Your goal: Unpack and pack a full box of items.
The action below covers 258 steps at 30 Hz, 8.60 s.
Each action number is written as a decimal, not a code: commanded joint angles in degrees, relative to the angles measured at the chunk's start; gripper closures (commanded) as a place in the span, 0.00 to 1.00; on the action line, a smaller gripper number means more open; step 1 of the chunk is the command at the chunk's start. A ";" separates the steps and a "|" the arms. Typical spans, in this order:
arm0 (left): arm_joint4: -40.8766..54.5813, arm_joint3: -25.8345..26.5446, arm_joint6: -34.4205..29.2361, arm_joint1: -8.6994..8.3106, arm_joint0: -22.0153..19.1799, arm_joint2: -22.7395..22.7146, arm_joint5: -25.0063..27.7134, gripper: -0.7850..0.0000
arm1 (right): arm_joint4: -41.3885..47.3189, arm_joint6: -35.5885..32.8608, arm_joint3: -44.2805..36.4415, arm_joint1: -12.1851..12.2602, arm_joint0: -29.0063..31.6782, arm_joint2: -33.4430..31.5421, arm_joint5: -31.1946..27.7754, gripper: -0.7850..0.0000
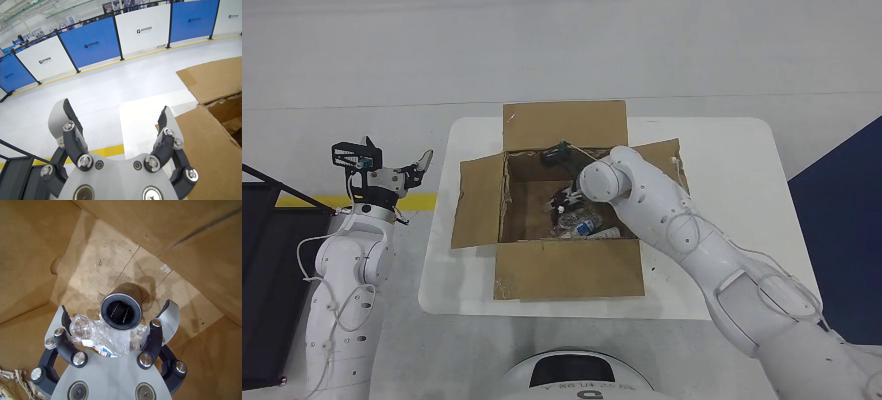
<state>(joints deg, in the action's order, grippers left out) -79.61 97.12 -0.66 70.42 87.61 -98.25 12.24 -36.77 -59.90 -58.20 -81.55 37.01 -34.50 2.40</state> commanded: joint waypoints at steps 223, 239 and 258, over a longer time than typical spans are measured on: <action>0.00 0.00 0.00 0.00 0.00 0.00 0.00 0.00 | 0.53 -9.04 -43.57 14.16 14.88 -21.38 7.13 0.00; 0.00 0.00 0.00 0.00 0.00 0.00 0.00 0.00 | -3.46 -12.58 -24.05 9.85 5.71 -7.18 11.70 0.00; 0.00 0.00 0.00 0.00 0.00 0.00 0.00 0.00 | -0.61 -14.63 -9.19 5.46 0.89 -0.83 10.59 0.15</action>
<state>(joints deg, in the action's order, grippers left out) -79.61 97.12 -0.66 70.42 87.61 -98.25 12.24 -37.53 -74.68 -67.95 -75.91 37.99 -35.48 13.03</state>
